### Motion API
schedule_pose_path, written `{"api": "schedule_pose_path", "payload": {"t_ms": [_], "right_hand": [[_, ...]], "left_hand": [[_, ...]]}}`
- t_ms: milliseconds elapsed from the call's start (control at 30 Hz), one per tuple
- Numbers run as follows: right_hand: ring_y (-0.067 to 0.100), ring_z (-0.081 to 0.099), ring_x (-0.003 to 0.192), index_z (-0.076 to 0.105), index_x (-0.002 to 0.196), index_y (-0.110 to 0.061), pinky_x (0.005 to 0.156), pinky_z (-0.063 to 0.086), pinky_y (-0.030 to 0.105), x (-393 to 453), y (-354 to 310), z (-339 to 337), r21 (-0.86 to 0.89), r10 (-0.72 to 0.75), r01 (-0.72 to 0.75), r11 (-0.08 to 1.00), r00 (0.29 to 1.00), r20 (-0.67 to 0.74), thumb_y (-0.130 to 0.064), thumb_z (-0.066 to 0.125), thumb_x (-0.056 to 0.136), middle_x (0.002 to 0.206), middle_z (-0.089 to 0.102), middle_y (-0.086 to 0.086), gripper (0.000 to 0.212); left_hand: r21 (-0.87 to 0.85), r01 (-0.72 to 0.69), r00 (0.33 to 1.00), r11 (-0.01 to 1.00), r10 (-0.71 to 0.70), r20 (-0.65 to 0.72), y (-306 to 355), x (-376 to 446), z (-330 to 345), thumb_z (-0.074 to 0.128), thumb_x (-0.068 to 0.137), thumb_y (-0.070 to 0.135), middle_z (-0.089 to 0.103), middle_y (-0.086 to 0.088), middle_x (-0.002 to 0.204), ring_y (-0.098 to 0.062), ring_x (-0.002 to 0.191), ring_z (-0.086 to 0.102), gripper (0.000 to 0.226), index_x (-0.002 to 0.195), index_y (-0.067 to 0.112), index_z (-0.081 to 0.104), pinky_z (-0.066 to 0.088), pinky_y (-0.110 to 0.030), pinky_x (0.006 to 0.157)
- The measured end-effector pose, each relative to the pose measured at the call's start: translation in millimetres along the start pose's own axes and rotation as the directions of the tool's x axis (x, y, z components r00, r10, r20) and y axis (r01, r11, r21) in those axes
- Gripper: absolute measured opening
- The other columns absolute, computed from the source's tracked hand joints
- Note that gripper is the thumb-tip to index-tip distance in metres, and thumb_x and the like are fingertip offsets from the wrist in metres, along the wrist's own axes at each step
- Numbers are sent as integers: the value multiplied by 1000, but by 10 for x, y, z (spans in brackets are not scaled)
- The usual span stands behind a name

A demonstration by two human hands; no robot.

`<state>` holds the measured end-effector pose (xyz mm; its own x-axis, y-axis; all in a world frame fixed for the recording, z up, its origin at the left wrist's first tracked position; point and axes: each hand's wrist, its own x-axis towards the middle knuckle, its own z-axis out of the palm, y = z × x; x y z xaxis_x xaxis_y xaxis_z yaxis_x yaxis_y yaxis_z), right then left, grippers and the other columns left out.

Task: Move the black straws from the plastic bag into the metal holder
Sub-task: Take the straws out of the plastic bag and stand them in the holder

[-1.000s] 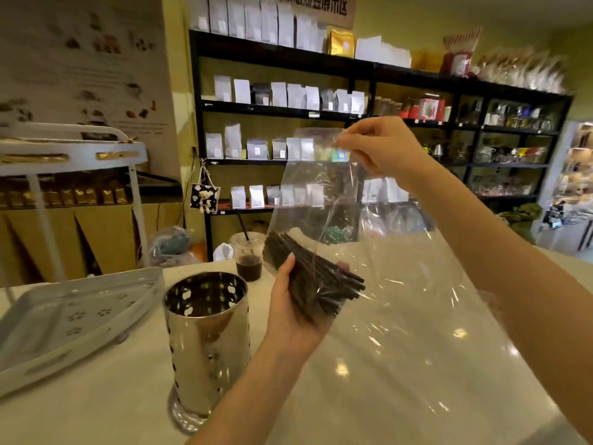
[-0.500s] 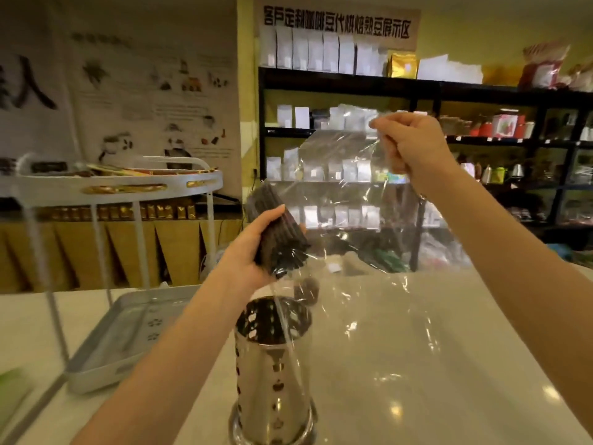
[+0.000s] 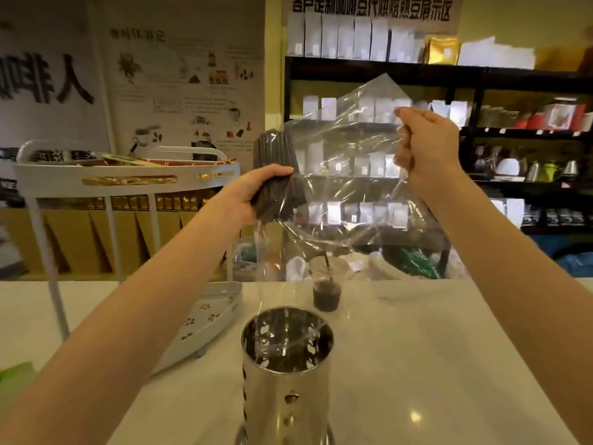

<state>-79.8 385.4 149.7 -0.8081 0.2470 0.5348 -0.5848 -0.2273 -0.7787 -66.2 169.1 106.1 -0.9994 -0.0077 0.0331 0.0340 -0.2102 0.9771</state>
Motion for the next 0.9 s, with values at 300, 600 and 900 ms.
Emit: {"api": "schedule_pose_path", "payload": {"t_ms": [300, 600, 900], "right_hand": [[4, 29, 28, 58, 84, -11, 30, 23, 16, -169, 362, -64, -8, 38, -38, 999, 998, 46, -15, 48, 94, 34, 42, -9, 15], [14, 50, 61, 64, 89, -18, 56, 40, 26, -488, 662, -110, -379, 432, -298, 876, 833, 346, -41, 74, 61, 74, 59, -1, 39], [15, 71, 71, 68, 96, -10, 55, 56, 23, -608, 736, -57, -370, 437, -245, 896, 632, 640, 2, 55, 84, 78, 75, 0, 22]], "left_hand": [[61, 18, 1000, 998, -19, 6, -277, 98, -124, 65, 77, 15, 71, -6, 57, -18, 50, 69, 17, 90, 9, 55, 54, -28, 42], [151, -137, 990, 979, 141, -20, -546, -61, -344, 71, 64, 10, 65, -10, 91, -22, 77, 68, 45, 105, 9, 52, 56, -32, 62], [181, -311, 949, 933, 317, -5, -530, -294, -248, 72, 66, 8, 63, -1, 93, -15, 80, 66, 38, 94, 23, 50, 55, -24, 60]]}}
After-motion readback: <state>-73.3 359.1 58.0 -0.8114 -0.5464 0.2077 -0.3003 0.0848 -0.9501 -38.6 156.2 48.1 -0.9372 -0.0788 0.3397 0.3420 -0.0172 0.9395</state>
